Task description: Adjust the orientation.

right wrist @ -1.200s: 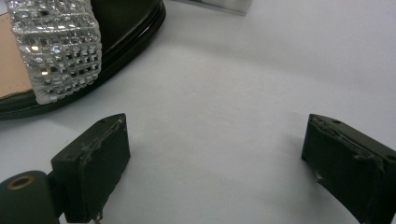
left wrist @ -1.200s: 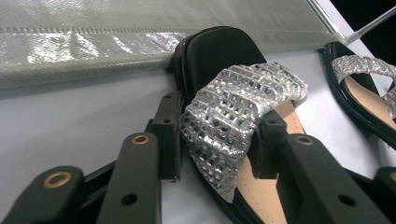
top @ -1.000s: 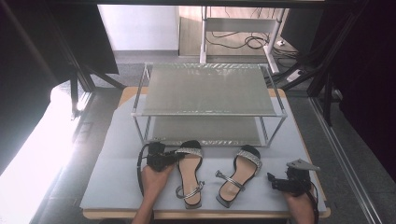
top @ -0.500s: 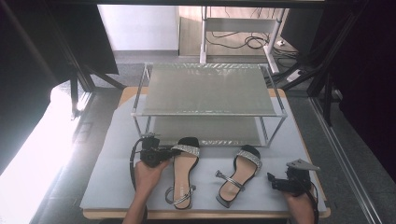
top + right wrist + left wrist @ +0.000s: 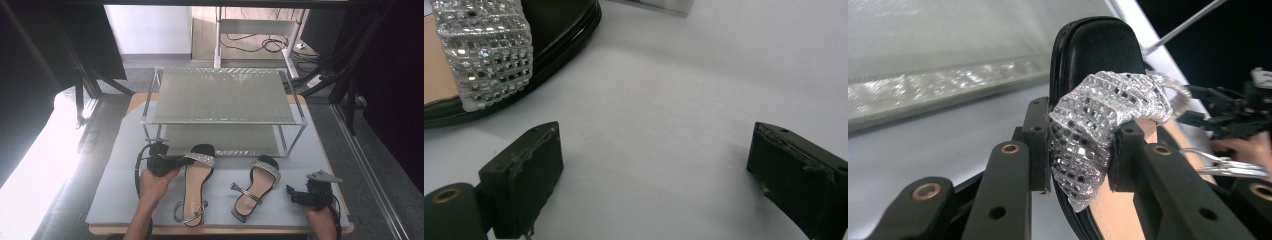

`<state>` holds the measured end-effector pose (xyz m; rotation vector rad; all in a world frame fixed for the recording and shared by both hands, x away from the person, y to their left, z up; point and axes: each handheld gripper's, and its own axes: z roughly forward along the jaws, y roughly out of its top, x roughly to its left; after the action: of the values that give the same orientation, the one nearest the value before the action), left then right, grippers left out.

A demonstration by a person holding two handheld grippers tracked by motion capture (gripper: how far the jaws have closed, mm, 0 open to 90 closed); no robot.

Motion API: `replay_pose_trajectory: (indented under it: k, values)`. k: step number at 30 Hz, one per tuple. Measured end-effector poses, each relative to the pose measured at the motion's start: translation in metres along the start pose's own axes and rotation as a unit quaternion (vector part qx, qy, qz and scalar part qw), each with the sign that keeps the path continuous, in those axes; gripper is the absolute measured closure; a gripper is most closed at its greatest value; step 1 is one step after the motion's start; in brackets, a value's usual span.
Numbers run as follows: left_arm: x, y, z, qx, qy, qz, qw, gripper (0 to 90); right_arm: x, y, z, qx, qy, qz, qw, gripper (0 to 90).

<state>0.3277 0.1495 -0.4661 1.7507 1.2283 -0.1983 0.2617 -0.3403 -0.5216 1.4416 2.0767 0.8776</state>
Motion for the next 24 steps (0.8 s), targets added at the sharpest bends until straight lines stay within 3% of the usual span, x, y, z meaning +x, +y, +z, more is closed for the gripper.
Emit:
replay_pose_trajectory:
  k: [6,24]
  values:
    - [-0.011,0.005,-0.009,0.000,-0.018,0.008,0.9998,68.3,0.000,0.000,0.000,0.000,0.000,0.000,1.0000,7.1]
    - [-0.042,0.032,-0.038,0.001,-0.034,0.033,0.9989,68.4,0.000,0.000,0.000,0.000,0.000,-0.001,1.0000,7.1]
